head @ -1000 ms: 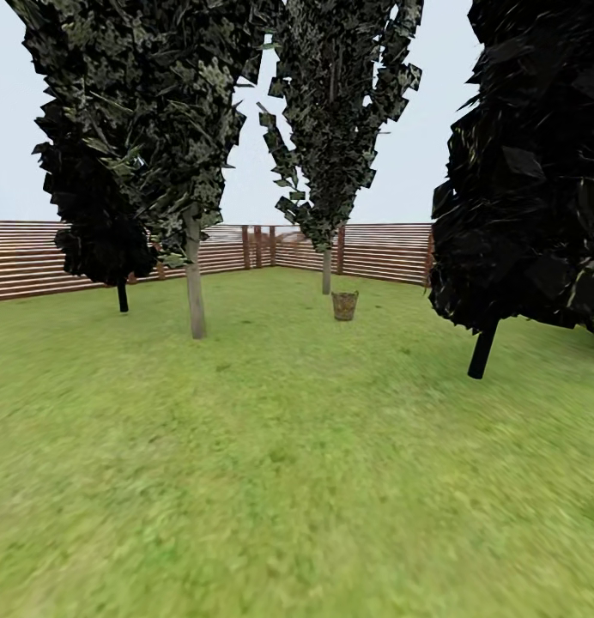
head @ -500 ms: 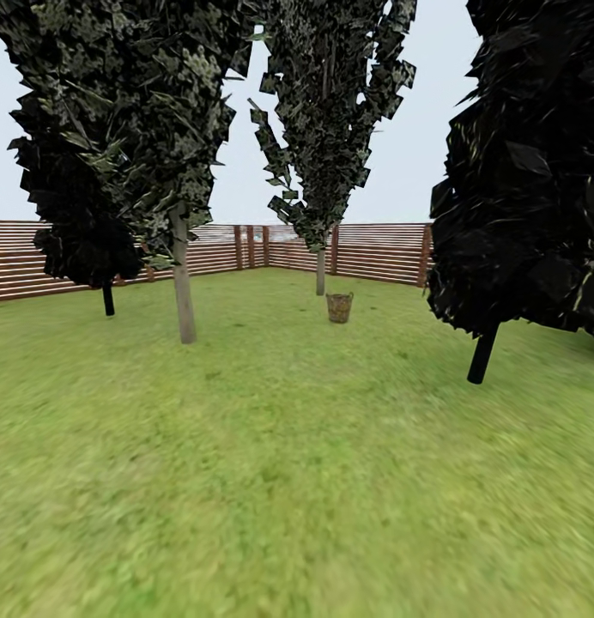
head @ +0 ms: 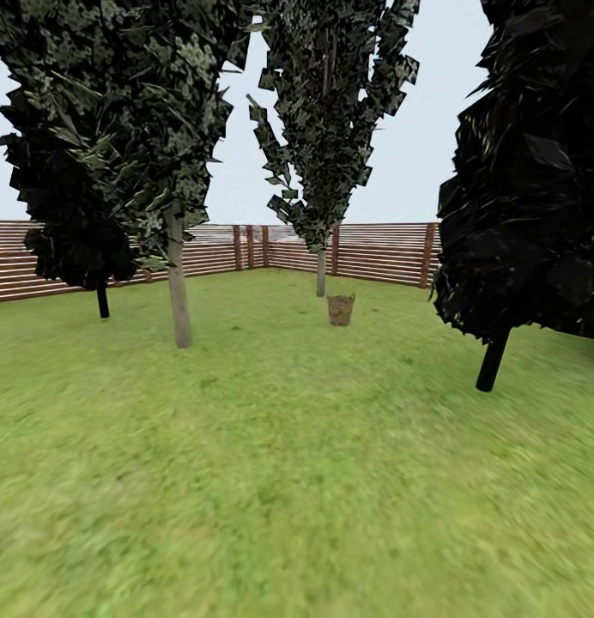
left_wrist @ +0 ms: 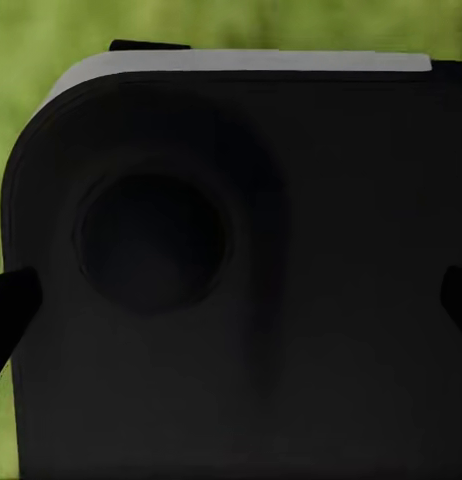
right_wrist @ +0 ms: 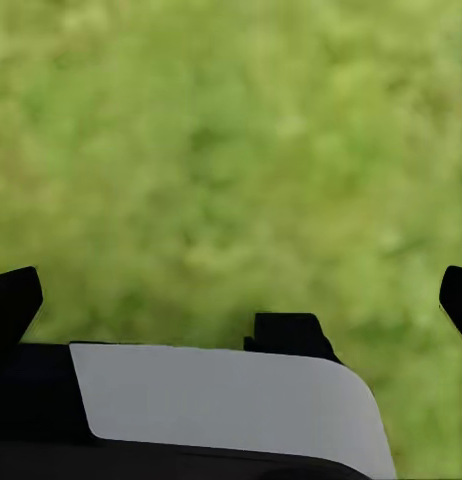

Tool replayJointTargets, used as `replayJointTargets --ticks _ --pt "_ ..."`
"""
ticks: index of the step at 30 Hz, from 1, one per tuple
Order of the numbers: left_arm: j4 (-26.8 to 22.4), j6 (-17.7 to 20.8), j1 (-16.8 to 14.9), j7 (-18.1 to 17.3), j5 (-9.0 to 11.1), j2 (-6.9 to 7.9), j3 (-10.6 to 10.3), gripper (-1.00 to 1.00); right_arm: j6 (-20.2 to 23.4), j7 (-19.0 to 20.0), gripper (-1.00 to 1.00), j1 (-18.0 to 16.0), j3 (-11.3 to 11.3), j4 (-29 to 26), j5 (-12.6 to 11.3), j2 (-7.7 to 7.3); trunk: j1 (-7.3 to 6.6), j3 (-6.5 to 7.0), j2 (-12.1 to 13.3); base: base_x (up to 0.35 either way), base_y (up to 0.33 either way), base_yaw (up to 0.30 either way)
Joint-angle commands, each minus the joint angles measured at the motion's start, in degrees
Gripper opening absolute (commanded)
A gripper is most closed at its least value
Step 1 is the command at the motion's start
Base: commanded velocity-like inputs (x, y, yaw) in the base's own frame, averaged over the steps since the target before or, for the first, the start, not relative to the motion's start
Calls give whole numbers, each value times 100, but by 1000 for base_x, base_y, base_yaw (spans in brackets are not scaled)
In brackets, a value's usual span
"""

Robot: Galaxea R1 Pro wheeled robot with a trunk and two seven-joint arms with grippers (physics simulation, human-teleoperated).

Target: Take the three Easter eggs out of the wicker basket on the lawn in the garden, then place them on the lawn next to a single tree (choose any tree) so that all three eggs are next to the same tree and none are left in the basket.

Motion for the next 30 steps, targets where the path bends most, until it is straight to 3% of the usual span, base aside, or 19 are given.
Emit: replayJointTargets --ticks 1,15,30 --pt "-5 -3 3 -22 38 1 3 100 -20 6 100 -3 -6 5 2 -1 3 -5 -2 332 0 0" --pt "4 -3 3 -36 43 2 3 100 -32 14 100 -3 14 -1 17 -3 3 -5 -2 332 0 -7" --pt "5 -11 2 -50 61 10 11 100 -40 18 100 -4 163 -4 171 3 3 -5 -2 332 0 -214"
